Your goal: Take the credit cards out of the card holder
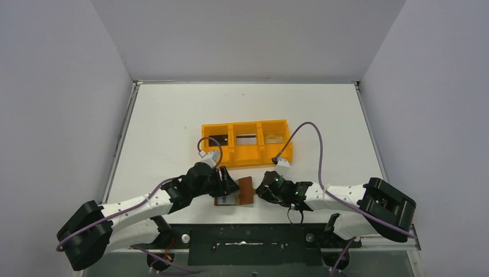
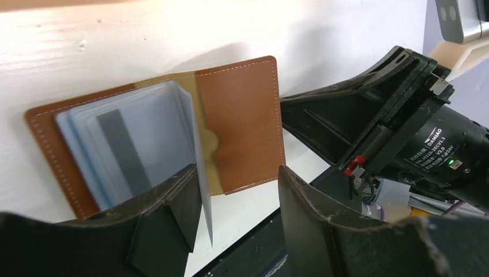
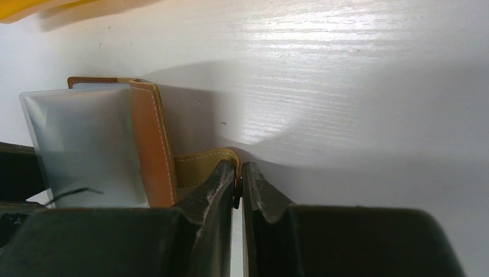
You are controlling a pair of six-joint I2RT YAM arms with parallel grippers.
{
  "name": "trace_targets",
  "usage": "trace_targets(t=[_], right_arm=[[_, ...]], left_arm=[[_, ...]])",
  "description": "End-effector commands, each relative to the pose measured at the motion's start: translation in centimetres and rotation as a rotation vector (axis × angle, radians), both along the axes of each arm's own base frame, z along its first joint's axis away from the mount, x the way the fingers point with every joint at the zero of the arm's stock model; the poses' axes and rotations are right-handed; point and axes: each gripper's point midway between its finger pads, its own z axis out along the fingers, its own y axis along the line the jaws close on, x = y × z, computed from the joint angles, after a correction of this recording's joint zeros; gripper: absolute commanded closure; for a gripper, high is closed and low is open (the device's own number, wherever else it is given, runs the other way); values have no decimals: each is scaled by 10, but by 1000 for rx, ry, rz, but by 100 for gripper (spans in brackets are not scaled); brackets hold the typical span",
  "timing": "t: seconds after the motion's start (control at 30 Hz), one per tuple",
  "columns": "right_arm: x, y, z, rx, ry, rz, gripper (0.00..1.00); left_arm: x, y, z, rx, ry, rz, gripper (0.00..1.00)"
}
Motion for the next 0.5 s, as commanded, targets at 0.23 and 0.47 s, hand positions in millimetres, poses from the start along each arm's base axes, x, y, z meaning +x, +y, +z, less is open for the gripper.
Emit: trace_targets(t=[0.23, 0.47], right_arm=[[12, 16, 35, 125, -101, -14, 79], [13, 11, 56, 193, -139, -42, 58]], left_arm=[[3, -48, 9, -79, -44, -136, 58], [1, -66, 17, -74, -85, -145, 57]])
